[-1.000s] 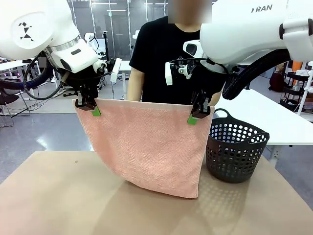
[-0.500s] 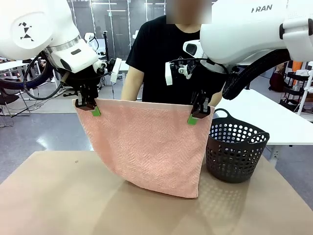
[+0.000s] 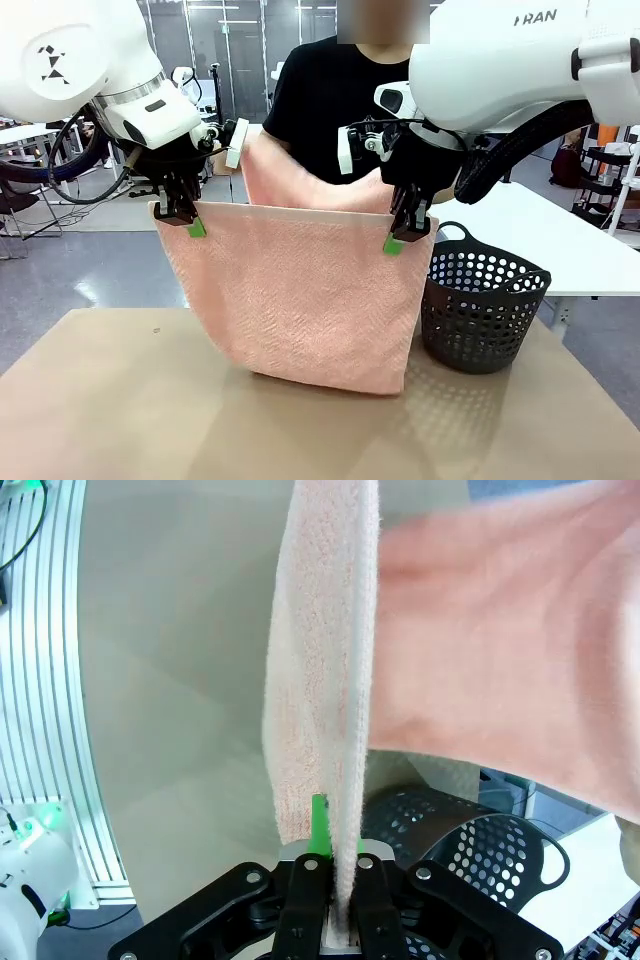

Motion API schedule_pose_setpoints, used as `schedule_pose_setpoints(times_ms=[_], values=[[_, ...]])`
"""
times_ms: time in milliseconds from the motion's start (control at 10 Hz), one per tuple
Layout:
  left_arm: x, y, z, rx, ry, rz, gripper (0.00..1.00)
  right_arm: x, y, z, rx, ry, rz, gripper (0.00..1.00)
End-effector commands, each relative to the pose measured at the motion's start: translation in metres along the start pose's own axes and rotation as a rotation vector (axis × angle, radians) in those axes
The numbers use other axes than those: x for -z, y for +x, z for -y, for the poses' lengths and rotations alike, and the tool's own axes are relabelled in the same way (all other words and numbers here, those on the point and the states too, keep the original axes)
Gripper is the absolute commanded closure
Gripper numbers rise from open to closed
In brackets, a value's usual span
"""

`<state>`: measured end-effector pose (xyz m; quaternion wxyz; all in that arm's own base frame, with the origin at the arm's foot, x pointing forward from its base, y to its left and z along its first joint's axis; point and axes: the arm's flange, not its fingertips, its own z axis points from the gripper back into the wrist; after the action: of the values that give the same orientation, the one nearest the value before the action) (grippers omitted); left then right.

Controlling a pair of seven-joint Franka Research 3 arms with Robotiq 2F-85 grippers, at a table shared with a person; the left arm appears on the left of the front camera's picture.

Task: Fold the towel.
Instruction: Release the end of the 100 cm Hotel Towel you were holding and grab the top end of the folded side.

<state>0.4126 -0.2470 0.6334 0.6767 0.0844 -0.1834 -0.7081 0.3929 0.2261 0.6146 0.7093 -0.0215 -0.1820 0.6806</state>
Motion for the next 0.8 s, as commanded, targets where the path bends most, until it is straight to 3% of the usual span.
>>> schedule_pose_setpoints(times_ms=[0, 700], values=[[-0.0008, -0.0009, -0.0011, -0.004, 0.012, -0.018, 1.00, -0.0001, -0.0016, 0.0007, -0.004, -0.002, -0.003, 1.00], [-0.0008, -0.0009, -0.0011, -0.004, 0.012, -0.018, 1.00, -0.0001, -0.0016, 0.0007, -0.004, -0.002, -0.003, 1.00]])
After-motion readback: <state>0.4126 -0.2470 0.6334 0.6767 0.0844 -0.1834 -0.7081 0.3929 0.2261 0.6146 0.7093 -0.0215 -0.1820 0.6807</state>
